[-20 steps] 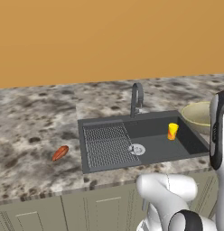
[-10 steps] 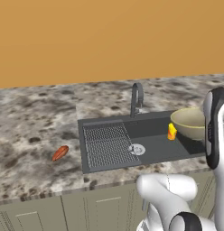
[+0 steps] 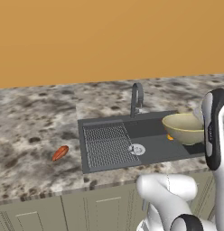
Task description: Remove the sweet potato and mushroom from the sink. Then move the bowl and cup from the counter to the sink for washing.
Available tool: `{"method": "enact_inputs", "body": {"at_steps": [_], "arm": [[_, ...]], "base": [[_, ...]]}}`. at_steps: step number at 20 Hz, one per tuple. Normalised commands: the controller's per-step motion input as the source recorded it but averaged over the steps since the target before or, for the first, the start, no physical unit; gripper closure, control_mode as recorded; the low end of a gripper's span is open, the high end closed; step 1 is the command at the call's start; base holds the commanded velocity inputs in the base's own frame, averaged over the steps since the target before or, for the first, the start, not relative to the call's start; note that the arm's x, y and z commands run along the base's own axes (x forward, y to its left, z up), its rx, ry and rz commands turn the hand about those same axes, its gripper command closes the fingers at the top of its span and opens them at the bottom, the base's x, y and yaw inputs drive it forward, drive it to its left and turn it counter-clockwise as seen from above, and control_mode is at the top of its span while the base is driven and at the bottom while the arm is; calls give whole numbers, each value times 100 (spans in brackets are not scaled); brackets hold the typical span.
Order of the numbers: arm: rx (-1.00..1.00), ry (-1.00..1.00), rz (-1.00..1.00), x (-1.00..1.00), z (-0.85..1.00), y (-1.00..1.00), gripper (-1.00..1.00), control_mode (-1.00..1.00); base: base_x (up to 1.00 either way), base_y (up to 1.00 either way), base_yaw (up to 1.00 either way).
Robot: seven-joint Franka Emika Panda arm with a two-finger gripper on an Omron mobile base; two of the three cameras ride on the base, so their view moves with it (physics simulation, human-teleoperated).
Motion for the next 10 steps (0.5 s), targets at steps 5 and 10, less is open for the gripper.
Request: {"method": "enact_inputs", "body": {"at_steps": [5,10], "arm": [[4,15,5,13,-22,16,100,-100],[0,12,5,19,-21,14,100,-100]], "base": [[0,0,0],[0,0,0]]}}
